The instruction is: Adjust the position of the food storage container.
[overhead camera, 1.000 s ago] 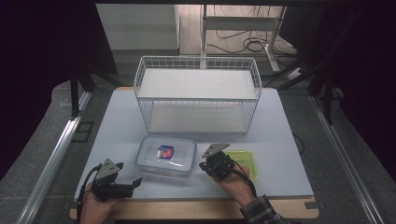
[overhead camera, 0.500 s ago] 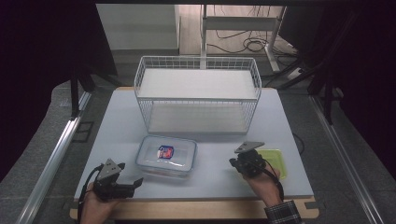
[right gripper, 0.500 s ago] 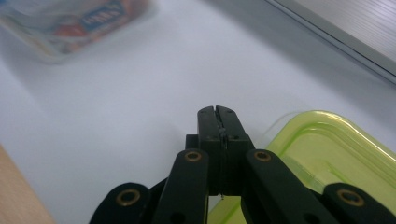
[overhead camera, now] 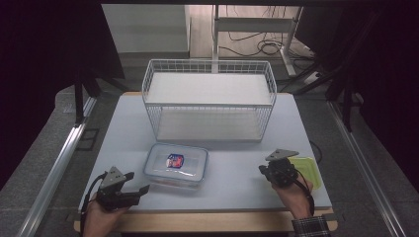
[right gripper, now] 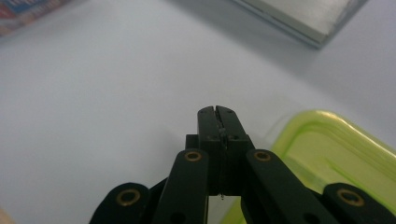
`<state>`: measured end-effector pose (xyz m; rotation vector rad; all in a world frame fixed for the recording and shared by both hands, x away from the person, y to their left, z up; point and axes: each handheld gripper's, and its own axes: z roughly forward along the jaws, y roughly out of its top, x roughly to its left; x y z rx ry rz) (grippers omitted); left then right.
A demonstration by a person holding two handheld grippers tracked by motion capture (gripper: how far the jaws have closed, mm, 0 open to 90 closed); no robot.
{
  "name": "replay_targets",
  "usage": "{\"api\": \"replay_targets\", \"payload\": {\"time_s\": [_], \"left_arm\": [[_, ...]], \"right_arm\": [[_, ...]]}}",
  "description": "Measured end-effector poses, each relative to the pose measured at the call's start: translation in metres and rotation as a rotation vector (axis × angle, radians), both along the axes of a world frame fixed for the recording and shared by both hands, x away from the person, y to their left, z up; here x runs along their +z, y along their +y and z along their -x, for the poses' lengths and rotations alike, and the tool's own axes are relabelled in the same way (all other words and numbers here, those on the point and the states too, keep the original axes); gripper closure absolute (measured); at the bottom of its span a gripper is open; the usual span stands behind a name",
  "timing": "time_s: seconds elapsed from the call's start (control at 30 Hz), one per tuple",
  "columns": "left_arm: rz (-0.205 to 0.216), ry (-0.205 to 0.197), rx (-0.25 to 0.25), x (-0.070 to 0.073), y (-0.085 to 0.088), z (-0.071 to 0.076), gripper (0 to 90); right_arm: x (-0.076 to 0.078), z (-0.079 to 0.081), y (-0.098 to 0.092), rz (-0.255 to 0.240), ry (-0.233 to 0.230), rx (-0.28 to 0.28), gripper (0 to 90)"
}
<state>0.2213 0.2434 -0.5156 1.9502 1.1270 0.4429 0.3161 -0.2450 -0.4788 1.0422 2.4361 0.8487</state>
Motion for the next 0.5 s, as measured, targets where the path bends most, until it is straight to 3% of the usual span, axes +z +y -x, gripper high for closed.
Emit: {"api": "replay_targets", "payload": {"time_s": [0.1,0.2,0.23,0.27,0.33,0.5], "left_arm": [[0.013,0.006,0.0,0.003,0.01,-0.006,48.1],[0.001,0.013,0.038,0.002,0.02,-0.022,76.0],[0.001,0.013,0.038,0.002,0.02,-0.022,79.9],[-0.006,0.013,0.045,0.001,0.021,-0.027,79.9],[-0.025,0.027,0.033,-0.002,0.018,-0.04,88.9],[-0.081,0.052,0.007,-0.007,0.004,-0.067,90.0]], "right_arm": [[0.003,0.003,0.004,-0.033,-0.009,0.025,89.4],[0.003,0.005,0.008,-0.08,0.006,0.054,89.5],[0.003,0.005,0.008,-0.08,0.006,0.054,89.5],[0.003,0.005,0.01,-0.086,0.01,0.059,89.5],[0.002,0.006,0.014,-0.107,0.02,0.063,89.5],[0.003,0.009,0.026,-0.147,0.007,0.09,89.4]]}}
